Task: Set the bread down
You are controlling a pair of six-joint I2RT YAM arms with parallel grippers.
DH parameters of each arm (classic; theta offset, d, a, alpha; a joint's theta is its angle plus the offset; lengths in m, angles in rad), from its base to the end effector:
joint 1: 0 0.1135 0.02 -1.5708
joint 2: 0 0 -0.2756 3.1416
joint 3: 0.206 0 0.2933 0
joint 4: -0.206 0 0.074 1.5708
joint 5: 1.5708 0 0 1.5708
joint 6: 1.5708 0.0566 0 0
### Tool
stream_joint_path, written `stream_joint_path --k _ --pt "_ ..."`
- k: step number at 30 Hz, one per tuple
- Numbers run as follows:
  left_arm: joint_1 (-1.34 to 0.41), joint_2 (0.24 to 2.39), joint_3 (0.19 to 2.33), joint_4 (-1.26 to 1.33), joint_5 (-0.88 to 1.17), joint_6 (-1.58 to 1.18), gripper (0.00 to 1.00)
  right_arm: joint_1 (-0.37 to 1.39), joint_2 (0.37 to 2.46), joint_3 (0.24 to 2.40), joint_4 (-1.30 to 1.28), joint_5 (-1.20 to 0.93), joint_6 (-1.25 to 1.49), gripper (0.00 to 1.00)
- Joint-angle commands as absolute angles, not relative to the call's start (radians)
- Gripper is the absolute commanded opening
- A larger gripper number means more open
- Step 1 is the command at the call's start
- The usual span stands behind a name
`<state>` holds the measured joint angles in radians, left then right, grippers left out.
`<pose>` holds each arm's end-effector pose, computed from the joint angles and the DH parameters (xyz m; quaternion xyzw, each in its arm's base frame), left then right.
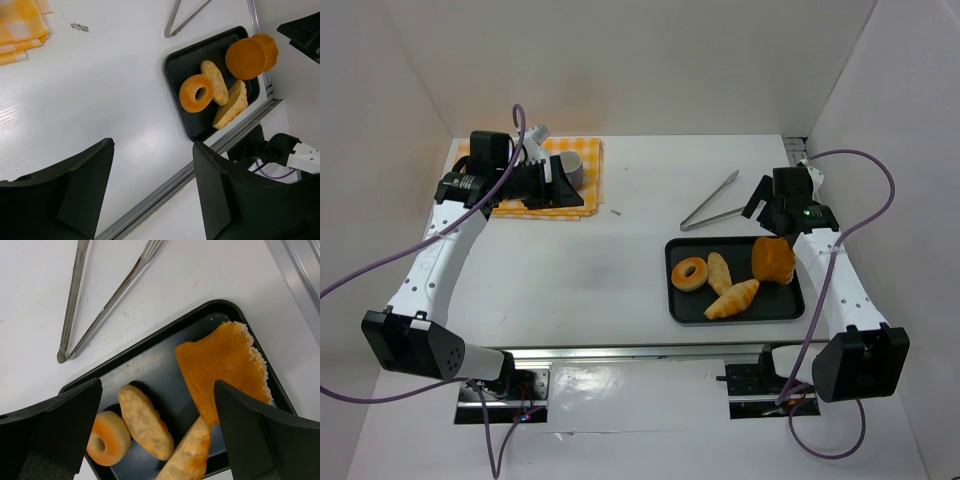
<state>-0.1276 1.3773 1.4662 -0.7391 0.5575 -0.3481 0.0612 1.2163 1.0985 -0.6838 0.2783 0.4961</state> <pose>0.3382 -0.0736 0.3953 0.0267 0.8696 -0.3402 0.3570 0.3062 0.0032 0.3055 0.2489 0.8851 -0.0214 0.3926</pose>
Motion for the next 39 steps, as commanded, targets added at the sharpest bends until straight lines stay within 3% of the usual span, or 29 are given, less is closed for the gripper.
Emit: stream_joint_path --k 1,20,31,39 --pt "-0.123 1.359 1.494 -0.71 0.589 -0.364 0.77 0.069 1.216 1.111 -0.703 0.307 0.495 1.0" --pt "-0.123 1.341 1.454 -0.692 0.612 -0.364 0.77 0.12 1.224 1.135 -0.588 0.258 0.505 1.0" --pt "-0.114 1.341 1.445 -0.71 0.611 -0.354 0.77 0.267 1.599 1.339 -0.495 0.302 0.595 1.0" --pt "-0.114 1.359 1.454 -0.71 0.632 -0.354 0.77 0.276 1.692 1.319 -0.491 0.334 0.756 1.0"
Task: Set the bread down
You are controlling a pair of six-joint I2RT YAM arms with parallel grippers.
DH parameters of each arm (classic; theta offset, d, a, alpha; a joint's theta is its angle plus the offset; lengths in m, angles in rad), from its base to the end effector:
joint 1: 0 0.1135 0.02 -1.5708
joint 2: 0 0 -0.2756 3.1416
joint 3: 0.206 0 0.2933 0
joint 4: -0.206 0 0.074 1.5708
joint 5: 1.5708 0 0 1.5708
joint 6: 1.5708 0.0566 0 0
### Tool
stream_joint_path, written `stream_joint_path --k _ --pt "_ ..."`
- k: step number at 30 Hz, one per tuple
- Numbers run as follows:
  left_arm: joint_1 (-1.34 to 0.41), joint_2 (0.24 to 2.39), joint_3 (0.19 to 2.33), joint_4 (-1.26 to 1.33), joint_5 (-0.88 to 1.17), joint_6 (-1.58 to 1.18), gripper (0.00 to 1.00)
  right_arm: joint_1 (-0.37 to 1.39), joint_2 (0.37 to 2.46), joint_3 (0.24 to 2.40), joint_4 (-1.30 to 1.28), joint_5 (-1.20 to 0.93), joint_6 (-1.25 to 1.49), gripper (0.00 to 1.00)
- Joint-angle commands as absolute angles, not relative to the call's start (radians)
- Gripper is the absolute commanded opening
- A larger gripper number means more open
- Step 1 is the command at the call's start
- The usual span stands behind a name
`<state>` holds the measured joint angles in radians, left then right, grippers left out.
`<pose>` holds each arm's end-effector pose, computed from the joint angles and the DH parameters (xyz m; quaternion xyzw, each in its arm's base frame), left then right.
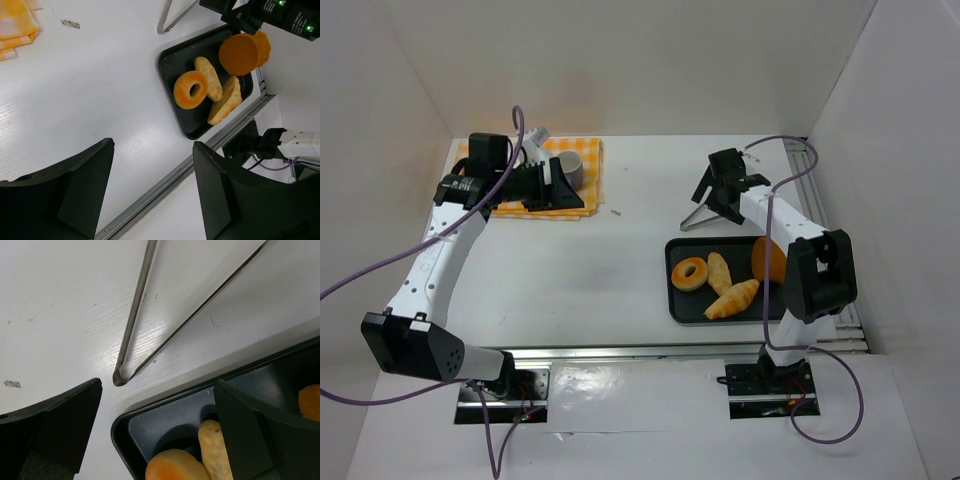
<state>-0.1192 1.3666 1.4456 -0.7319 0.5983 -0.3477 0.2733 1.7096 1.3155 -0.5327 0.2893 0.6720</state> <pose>0.3353 -0.0723 0.3925 0.0320 0.8660 -0.3550 0.3507 0.4119 0.0987 0.2290 0.2306 0.9111 0.0208 0.3411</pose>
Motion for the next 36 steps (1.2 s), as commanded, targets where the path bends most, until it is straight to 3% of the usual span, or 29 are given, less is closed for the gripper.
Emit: stream_joint_path --k 1,18,33,36 --pt "-0.114 1.368 1.454 -0.71 0.632 -0.345 0.77 0.276 1.701 1.319 -0.48 0.334 0.77 1.0" --pt "-0.114 1.417 1.493 -0.729 0.632 -0.345 0.77 0.285 1.982 1.479 -0.492 0.324 0.867 1.0" --pt "-0.114 1.454 1.502 -0.729 0.632 -0.345 0.77 0.295 2.14 1.559 -0.517 0.454 0.92 1.0" --pt "-0.114 1.454 1.502 -0.729 0.632 -0.336 0.77 0.295 2.167 1.569 -0.505 0.485 0.92 0.94"
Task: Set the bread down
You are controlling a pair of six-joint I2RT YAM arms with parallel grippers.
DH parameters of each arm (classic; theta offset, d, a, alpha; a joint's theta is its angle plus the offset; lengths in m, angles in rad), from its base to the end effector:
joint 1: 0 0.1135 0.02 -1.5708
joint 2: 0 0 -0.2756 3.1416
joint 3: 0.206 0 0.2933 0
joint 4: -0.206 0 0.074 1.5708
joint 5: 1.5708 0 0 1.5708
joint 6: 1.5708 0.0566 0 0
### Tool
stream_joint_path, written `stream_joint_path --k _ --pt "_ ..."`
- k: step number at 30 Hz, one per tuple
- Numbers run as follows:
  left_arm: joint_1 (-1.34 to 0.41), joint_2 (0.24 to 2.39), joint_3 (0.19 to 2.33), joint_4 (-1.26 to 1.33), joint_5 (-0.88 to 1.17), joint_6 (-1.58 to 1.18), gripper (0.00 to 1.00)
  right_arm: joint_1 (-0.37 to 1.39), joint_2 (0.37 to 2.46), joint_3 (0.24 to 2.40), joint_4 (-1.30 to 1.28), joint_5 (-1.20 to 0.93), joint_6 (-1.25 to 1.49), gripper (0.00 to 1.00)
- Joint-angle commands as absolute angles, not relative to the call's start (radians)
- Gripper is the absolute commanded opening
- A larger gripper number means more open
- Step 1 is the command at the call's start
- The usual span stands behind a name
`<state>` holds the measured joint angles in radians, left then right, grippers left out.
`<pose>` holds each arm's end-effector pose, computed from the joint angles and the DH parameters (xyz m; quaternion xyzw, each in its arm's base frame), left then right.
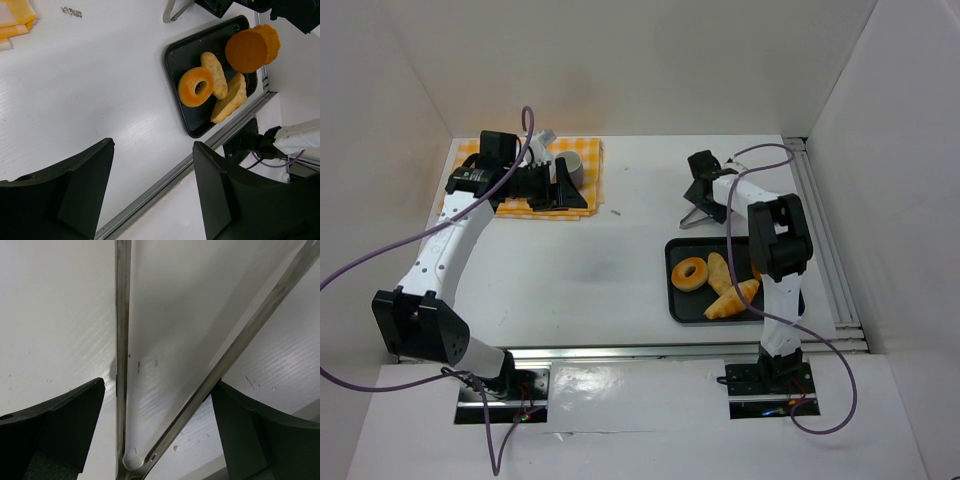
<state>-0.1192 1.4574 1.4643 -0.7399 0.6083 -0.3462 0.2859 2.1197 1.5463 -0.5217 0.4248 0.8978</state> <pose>0.3586 -0.0755 0.3687 0.0223 0.8798 -0.3557 0.3145 0.4815 0.1172 0.1316 0.3335 0.8909 -0.0415 0.3054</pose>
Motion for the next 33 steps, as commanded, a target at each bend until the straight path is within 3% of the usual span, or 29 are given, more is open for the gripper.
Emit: stream_joint_path --k 1,9,10,13,15,18,22,27,28,31,33 --pt "-0.114 1.454 1.502 -0.729 0.632 -0.336 0.77 0.284 2.178 1.58 -0.496 0.494 0.911 0.93" --pt "-0.104 1.454 1.474 -0.729 0.632 -0.336 0.77 0.275 2.188 1.622 -0.483 0.518 0.902 0.7" --pt "-0.104 1.454 1.474 -0.72 0.632 -0.336 0.77 0.275 2.187 1.612 -0.471 0.518 0.902 0.7" --pt "-0.104 1.454 1.474 -0.719 0.632 -0.336 0.77 0.262 2.174 1.612 -0.471 0.518 0.893 0.91" --pt "-0.104 1.454 1.474 -0.719 0.641 -0.336 0.77 0.239 2.2 1.638 -0.5 0.509 0.902 0.97" --pt "-0.104 1.463 1.485 -0.719 0.641 -0.336 0.77 0.239 2.227 1.669 -0.525 0.537 0.902 0.99" --pt "-0.104 1.463 1.496 -0.719 0.65 -0.336 0.77 0.239 2.227 1.649 -0.491 0.537 0.902 0.92" --pt "-0.104 1.454 1.485 -0.719 0.65 -0.336 0.77 0.239 2.171 1.626 -0.442 0.523 0.893 0.61" --pt "-0.104 1.454 1.476 -0.719 0.65 -0.336 0.77 0.239 2.155 1.617 -0.428 0.523 0.884 0.46" --pt "-0.104 1.443 1.476 -0.719 0.641 -0.336 0.77 0.239 2.082 1.617 -0.41 0.483 0.85 0.32" --pt "-0.104 1.434 1.476 -0.719 0.641 -0.336 0.77 0.239 2.043 1.646 -0.397 0.456 0.822 0.28"
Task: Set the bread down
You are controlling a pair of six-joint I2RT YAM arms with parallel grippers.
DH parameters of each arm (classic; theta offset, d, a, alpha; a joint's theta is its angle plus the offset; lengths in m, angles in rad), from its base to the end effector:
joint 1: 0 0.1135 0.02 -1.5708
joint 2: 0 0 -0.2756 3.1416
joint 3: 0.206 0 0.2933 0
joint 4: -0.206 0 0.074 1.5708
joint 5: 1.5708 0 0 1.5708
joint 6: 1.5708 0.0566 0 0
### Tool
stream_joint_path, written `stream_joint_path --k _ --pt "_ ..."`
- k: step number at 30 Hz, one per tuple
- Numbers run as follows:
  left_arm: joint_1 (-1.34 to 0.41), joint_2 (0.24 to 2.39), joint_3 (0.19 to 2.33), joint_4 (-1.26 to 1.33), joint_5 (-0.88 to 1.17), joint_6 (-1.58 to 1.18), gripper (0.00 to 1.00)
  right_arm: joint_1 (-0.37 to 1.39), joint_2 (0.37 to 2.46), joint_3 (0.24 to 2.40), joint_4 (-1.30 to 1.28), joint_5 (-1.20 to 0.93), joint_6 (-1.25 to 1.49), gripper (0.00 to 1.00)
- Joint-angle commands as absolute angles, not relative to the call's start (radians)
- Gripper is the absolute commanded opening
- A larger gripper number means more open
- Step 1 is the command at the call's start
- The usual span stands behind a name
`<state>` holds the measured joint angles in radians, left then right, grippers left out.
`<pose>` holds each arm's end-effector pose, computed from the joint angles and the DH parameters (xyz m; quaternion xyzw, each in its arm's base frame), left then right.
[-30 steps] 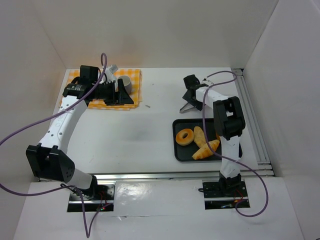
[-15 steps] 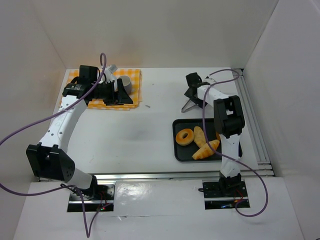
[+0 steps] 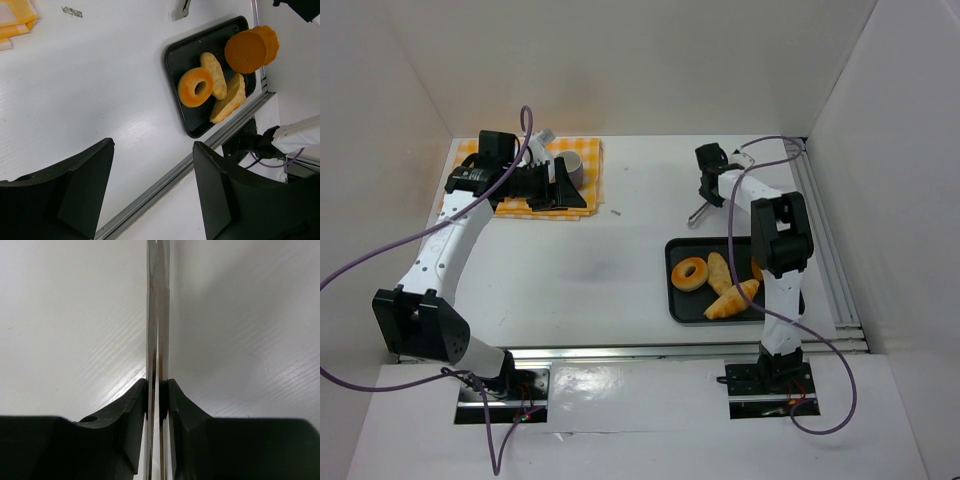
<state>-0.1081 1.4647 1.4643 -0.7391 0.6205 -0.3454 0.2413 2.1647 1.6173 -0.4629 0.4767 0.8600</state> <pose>0.3609 -0.0723 0.3665 0.0193 0.8796 -0.3586 0.3119 0.5079 0.0982 0.1384 0.3465 0.8696 -0.0527 0.3478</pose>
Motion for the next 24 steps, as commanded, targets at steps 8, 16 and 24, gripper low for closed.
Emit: stream_joint_path --k 8,16,24 --pt "-0.095 1.387 1.485 -0.719 0.641 -0.345 0.77 0.239 1.769 1.651 -0.492 0.254 0.658 0.28" --pt "-0.095 1.368 1.485 -0.71 0.641 -0.354 0.77 0.25 1.373 1.375 -0.823 -0.013 0.46 0.31" --pt "-0.095 1.387 1.494 -0.69 0.65 -0.363 0.77 0.25 1.142 1.342 -1.229 -0.153 0.423 0.41"
